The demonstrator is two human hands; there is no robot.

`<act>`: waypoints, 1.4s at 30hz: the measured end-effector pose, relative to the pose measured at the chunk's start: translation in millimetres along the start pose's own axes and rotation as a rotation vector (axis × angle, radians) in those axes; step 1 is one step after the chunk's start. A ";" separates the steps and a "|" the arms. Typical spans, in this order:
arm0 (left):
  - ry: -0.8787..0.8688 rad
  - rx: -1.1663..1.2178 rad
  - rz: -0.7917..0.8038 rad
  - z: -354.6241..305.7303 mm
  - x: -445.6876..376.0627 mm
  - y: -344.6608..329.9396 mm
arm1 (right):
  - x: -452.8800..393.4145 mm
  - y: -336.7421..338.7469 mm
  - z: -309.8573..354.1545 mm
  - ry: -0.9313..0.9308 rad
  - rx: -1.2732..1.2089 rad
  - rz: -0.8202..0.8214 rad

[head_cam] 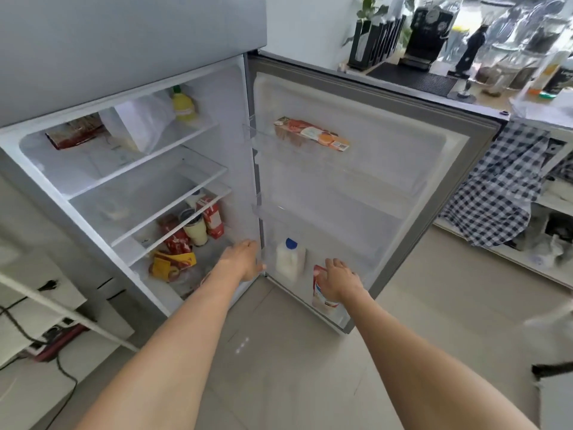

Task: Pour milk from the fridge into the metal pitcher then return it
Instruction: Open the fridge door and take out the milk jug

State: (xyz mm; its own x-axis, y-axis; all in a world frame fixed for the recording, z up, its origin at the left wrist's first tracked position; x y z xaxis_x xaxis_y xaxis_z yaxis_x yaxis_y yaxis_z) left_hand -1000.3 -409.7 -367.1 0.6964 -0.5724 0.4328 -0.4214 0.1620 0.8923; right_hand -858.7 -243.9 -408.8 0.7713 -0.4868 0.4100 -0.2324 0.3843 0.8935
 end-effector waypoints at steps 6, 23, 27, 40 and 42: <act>-0.034 0.020 0.089 21.3 -49.4 -28.4 | -42.7 -45.0 5.3 -0.037 -0.032 0.101; -0.043 0.062 0.231 68.9 -241.6 -125.5 | -206.3 -122.7 20.2 -0.131 -0.179 0.241; -0.026 0.183 0.245 68.3 -281.2 -158.2 | -248.1 -145.3 21.6 -0.206 -0.334 0.203; 0.155 0.713 0.363 53.5 -357.7 -249.9 | -336.4 -200.7 9.9 -0.478 -1.062 0.073; 0.197 0.839 0.357 46.6 -360.6 -254.4 | -337.6 -204.5 10.7 -0.500 -1.156 0.011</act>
State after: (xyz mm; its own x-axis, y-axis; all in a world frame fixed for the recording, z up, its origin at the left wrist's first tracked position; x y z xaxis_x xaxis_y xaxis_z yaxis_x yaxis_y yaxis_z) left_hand -1171.2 -282.0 -756.2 0.4979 -0.4417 0.7463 -0.8581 -0.3753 0.3504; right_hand -1077.9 -166.5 -728.0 0.4059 -0.6251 0.6667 0.6113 0.7280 0.3105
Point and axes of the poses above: each hand's wrist, its own x-axis away from the middle knuckle, its own y-axis out of the back of the hand, z = x × y, the point moved 3 cm from there along -x, towards the middle knuckle, and after that the axes turned 3 degrees about x, right-handed, at the moved point
